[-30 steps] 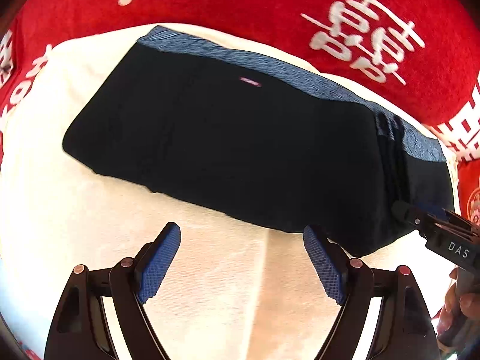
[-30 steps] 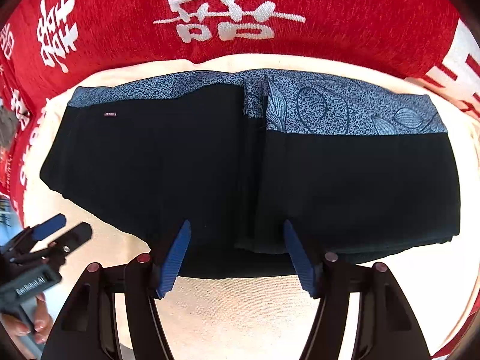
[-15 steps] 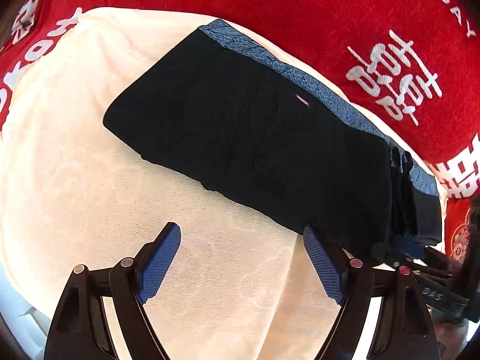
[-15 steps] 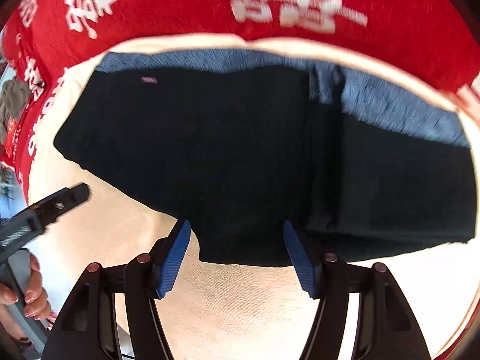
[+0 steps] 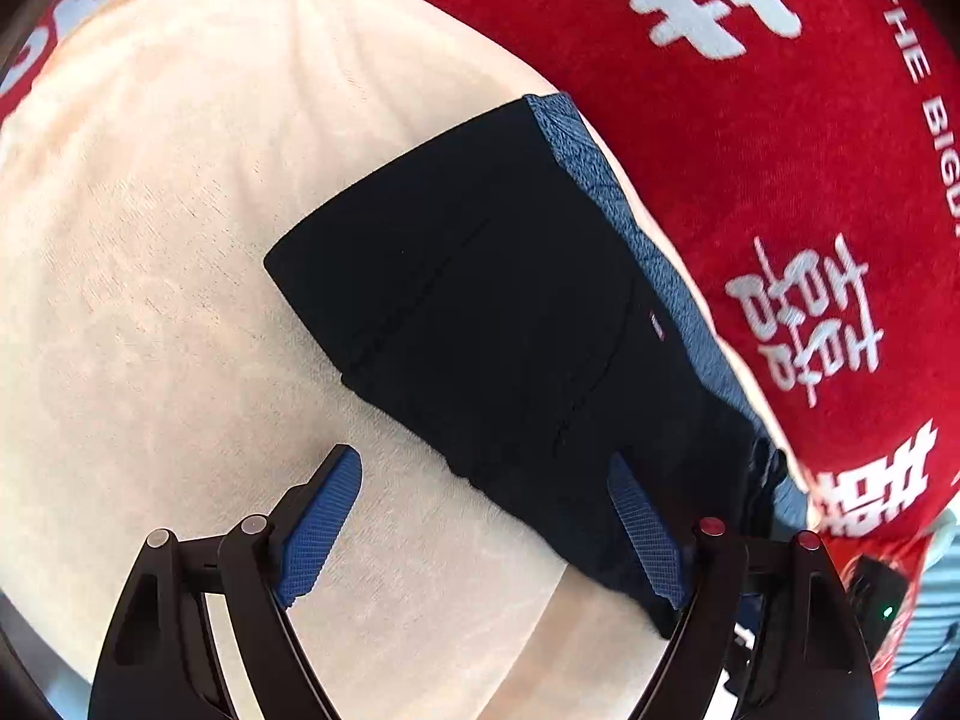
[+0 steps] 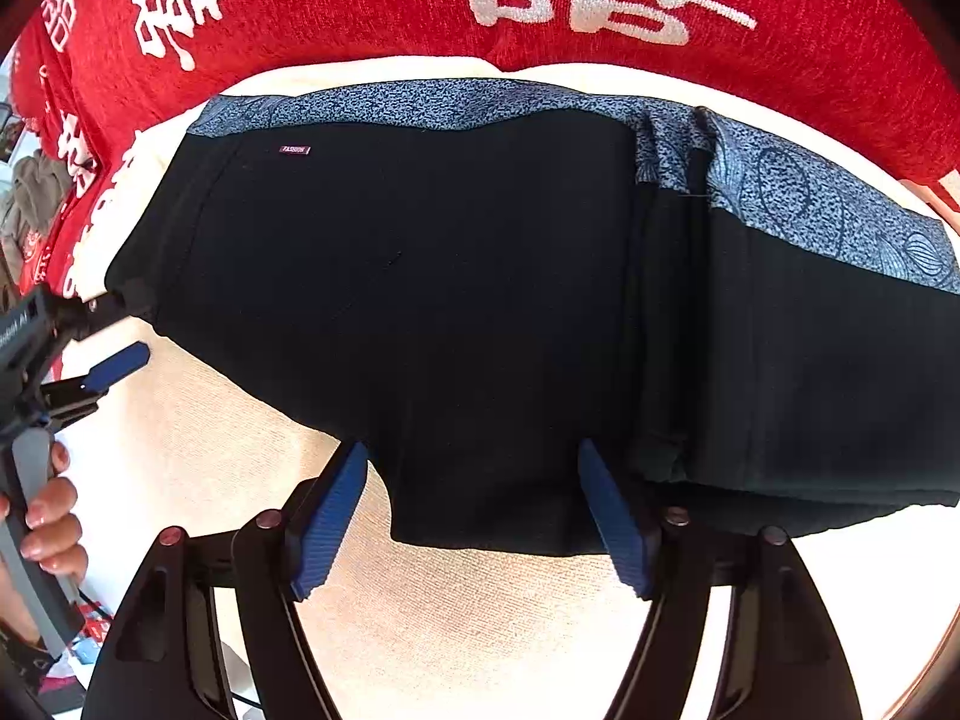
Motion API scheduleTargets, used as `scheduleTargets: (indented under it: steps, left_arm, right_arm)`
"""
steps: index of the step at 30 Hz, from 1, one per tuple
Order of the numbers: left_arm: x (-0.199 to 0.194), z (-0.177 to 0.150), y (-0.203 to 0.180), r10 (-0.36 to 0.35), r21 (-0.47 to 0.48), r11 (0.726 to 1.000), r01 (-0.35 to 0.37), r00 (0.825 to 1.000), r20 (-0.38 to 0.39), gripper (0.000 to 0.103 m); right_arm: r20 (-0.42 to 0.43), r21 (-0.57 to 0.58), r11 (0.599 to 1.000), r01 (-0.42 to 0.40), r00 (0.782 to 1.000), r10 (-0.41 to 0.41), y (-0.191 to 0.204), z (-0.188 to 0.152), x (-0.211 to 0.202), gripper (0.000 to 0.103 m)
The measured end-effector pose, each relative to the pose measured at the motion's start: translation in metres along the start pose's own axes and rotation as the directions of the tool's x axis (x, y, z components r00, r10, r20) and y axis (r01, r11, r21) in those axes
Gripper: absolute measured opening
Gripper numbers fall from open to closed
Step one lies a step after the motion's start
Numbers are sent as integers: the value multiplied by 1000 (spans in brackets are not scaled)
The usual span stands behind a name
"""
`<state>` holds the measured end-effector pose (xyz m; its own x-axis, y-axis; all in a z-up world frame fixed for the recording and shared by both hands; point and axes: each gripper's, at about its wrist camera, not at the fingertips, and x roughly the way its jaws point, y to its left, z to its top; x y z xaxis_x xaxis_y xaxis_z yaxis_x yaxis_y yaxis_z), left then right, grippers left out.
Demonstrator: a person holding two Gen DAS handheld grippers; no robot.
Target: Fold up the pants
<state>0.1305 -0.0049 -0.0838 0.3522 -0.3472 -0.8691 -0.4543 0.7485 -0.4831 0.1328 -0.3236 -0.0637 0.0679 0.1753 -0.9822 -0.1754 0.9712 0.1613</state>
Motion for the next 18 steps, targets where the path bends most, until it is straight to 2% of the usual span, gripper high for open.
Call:
scheduleTargets:
  steps: [5, 8, 11, 12, 15, 18]
  left_arm:
    - [8, 6, 2, -84, -55, 995, 86, 996, 31, 85]
    - [11, 11, 10, -147, -111, 982, 152, 988, 54, 85]
    - [16, 17, 13, -216, -155, 961, 228, 973, 86, 95]
    - [17, 18, 13, -214, -162, 960, 227, 973, 92, 95]
    - [14, 26, 1, -186, -124, 973, 195, 980, 77, 95]
    - [4, 28, -19, -205, -39, 977, 210, 973, 105, 95]
  right_arm:
    - [2, 10, 1000, -17, 1000, 17, 0, 0, 1, 80]
    - [5, 16, 999, -32, 999, 32, 0, 1, 3, 80]
    - [8, 22, 999, -43, 999, 42, -1, 2, 3, 80]
    - [9, 24, 999, -45, 999, 45, -1, 2, 4, 80]
    - [10, 27, 999, -47, 999, 47, 0, 2, 3, 80]
    - [10, 26, 999, -48, 999, 47, 0, 2, 4, 80]
